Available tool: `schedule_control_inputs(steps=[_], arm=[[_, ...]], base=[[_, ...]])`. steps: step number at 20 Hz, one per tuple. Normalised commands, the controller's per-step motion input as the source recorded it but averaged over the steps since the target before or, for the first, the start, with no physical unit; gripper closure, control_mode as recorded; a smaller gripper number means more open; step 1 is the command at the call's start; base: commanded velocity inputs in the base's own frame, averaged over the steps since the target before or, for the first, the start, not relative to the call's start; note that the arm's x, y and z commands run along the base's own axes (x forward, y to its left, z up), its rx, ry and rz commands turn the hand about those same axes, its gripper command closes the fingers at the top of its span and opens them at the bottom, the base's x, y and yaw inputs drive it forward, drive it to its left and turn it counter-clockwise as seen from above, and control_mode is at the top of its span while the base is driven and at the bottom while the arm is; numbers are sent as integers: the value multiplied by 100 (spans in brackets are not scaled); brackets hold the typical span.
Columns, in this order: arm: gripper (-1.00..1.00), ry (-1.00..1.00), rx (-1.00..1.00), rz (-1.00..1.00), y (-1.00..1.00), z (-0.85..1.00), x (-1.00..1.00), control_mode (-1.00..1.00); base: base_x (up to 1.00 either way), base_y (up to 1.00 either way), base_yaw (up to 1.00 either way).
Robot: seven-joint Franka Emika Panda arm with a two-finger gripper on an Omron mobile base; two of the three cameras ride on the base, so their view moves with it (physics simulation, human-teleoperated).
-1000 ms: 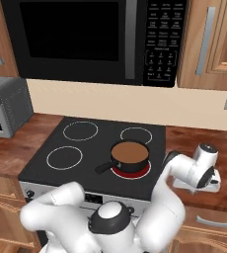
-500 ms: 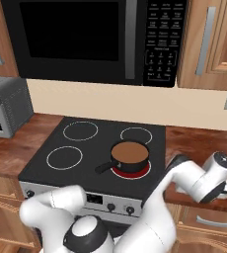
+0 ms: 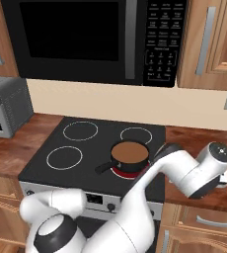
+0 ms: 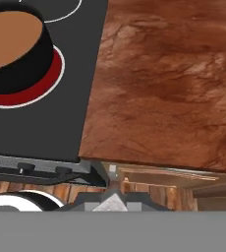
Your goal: Pick up the sugar cube(s) and place them in the saucepan with hot chocolate.
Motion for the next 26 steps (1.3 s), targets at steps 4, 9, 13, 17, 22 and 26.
schedule_control_inputs(steps=[4,9,13,17,22,26], arm=[[100,-1,-5,5,80,69,0,-100],[100,0,-7,5,87,22,12,-100],[100,-4,-5,0,84,8,24,-100],[100,0,-6,0,81,9,22,-100],[100,1,-8,0,79,8,36,-100],[100,20,-6,0,49,1,48,-100]], base=[[0,0,0],[0,0,0],[0,0,0],[0,0,0],[0,0,0],[0,0,0]])
